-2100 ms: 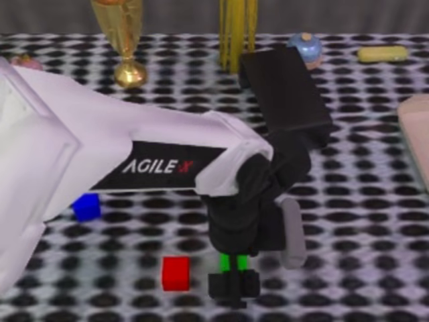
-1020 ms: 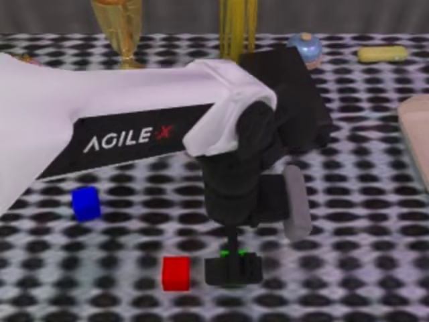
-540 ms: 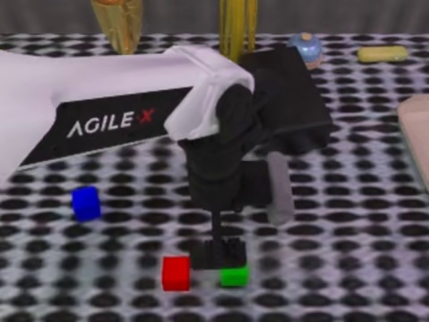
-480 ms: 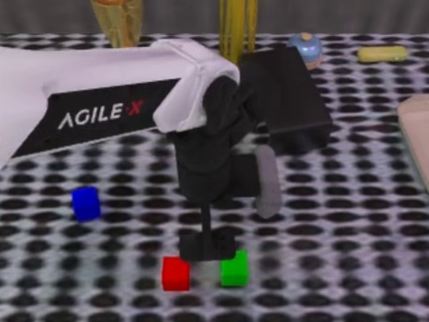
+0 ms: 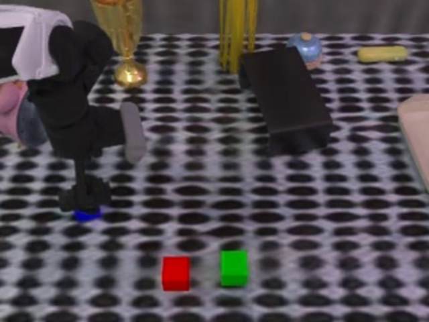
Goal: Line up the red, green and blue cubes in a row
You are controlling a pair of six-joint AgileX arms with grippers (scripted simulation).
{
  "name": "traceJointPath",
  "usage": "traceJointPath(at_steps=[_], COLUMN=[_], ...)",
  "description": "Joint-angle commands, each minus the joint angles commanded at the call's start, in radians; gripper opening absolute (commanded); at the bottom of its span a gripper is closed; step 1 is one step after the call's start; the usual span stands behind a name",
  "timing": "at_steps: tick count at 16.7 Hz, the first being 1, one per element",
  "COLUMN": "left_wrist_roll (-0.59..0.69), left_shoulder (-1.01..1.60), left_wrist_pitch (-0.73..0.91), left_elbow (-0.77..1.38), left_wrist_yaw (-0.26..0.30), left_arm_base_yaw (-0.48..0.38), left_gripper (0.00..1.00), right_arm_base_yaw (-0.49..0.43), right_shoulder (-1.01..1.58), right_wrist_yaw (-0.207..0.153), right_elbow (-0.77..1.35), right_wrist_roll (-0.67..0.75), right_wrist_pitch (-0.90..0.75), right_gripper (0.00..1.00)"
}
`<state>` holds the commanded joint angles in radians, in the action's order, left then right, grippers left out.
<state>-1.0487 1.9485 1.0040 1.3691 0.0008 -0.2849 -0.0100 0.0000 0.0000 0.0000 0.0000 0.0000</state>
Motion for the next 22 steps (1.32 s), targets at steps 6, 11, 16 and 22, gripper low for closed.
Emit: traceJointPath(at_steps=[6, 11, 16, 22], left_wrist_roll=[-0.056, -0.054, -0.058, -0.06], left_shoulder=[-0.011, 0.026, 0.123, 0.154], left_wrist_pitch=[-0.015, -0.083, -0.28, -0.337], left_elbow=[-0.014, -0.045, -0.142, -0.171], left_wrist_yaw=[0.0, 0.0, 0.001, 0.001], left_arm_base_yaw=[0.071, 0.069, 0.071, 0.072], left_gripper=[1.0, 1.0, 1.0, 1.0], right_arm_base_yaw=[0.0, 0.0, 0.0, 0.0], right_shoulder=[0.0, 0.0, 0.0, 0.0], right_wrist_yaw=[0.0, 0.0, 0.0, 0.0], right_elbow=[0.0, 0.0, 0.0, 0.0], right_wrist_roll=[0.0, 0.0, 0.0, 0.0], right_wrist_pitch=[0.0, 0.0, 0.0, 0.0], right_gripper=[1.0, 1.0, 1.0, 1.0])
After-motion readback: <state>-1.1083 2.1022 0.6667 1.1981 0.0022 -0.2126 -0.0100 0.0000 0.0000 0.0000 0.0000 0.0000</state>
